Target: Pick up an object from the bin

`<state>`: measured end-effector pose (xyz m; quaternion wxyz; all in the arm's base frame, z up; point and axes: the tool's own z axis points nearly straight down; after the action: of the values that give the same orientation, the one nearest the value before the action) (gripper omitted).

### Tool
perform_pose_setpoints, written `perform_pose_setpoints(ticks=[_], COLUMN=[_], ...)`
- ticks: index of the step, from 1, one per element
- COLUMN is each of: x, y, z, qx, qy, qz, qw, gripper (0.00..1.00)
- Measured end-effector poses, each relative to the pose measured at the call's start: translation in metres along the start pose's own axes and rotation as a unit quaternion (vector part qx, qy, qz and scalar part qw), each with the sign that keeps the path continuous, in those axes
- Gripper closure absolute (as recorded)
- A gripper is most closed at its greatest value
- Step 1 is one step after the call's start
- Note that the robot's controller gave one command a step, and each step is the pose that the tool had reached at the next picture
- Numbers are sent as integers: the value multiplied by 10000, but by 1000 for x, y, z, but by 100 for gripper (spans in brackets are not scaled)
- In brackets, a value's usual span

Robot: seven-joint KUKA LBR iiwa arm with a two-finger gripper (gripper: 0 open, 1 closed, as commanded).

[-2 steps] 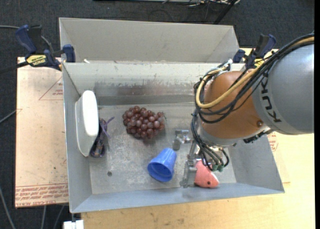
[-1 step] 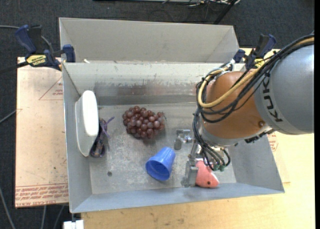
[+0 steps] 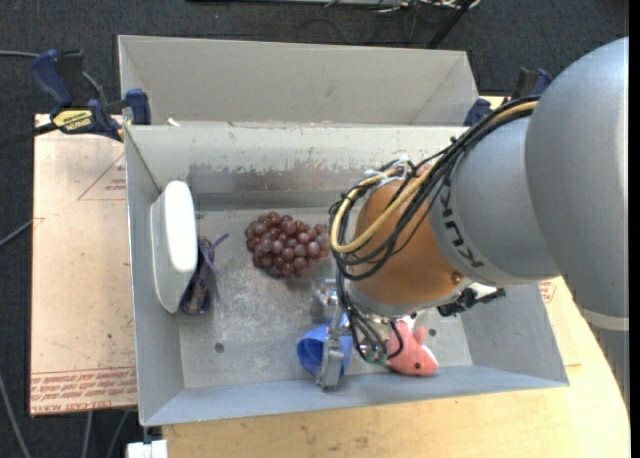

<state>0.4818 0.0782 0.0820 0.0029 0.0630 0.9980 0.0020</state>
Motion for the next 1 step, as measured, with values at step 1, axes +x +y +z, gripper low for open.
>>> perform_pose_setpoints(ticks=[1], x=[-1], y=[27], z=[12], qx=[-1], qy=[11], qz=[-1276], qw=[9918], gripper=[100])
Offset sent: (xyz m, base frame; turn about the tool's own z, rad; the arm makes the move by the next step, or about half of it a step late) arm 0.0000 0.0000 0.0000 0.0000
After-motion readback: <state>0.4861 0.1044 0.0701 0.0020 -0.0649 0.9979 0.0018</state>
